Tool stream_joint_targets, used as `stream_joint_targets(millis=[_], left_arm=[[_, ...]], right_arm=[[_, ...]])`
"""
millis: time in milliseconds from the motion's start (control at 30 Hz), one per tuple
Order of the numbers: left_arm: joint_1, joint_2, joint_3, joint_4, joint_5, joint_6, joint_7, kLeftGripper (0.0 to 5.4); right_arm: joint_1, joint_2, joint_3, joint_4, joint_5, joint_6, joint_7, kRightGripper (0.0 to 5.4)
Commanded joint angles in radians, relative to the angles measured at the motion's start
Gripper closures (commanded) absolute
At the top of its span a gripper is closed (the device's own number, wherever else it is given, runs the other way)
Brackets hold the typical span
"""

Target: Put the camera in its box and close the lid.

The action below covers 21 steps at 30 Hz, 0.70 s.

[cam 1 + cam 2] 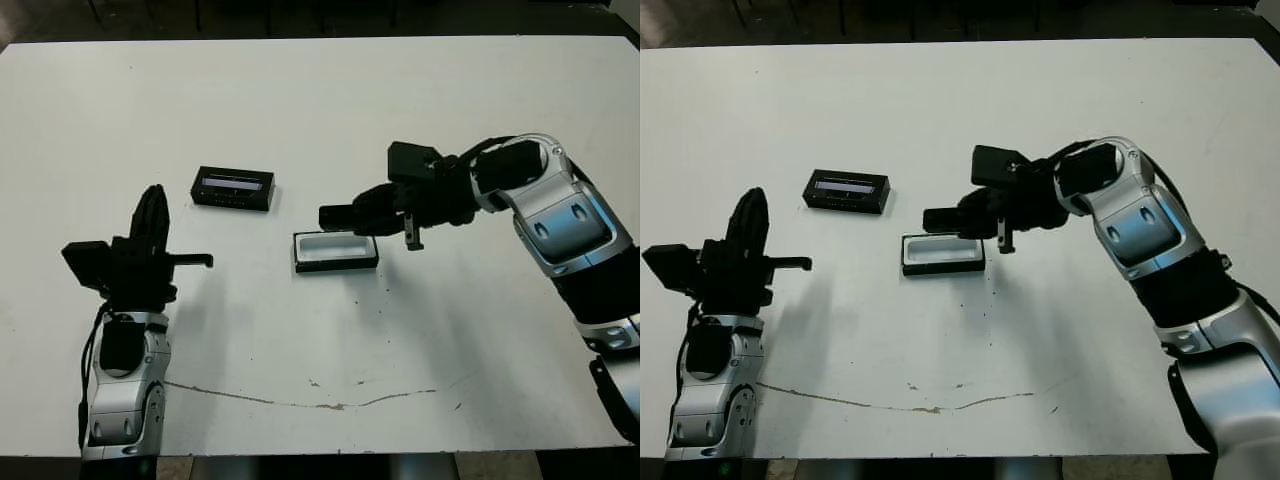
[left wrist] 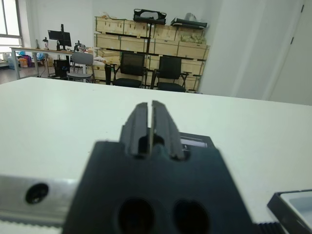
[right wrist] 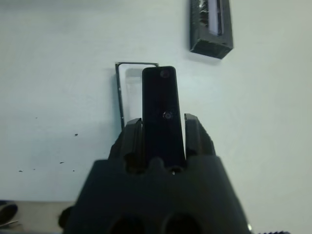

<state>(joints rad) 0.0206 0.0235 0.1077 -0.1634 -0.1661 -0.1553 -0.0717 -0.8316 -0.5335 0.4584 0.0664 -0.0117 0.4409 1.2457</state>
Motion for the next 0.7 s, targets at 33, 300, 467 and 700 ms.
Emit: stream_joint_targets(millis=[33,300,467,700], left_arm=[[0.021,0.0,-0.003,0.0,0.013,0.024,0.01,5.4],[0.029,-0.005,-0.005,-0.003,0.007,0.022,0.008,5.4],[0.034,-0.006,-0.007,-0.008,0.012,0.028,0.011,5.4],[0.04,-0.006,-0.01,-0.007,0.016,0.021,0.01,5.4]], right_arm=[[-0.027,0.006,0.036,0.006,-0.022,0.036,0.016,4.54],[-0.066,0.035,0.087,0.031,-0.042,0.085,0.042,4.54],[-0.076,0.043,0.104,0.037,-0.056,0.062,0.05,4.54],[-0.091,0.066,0.112,0.07,-0.056,0.053,0.067,4.54]])
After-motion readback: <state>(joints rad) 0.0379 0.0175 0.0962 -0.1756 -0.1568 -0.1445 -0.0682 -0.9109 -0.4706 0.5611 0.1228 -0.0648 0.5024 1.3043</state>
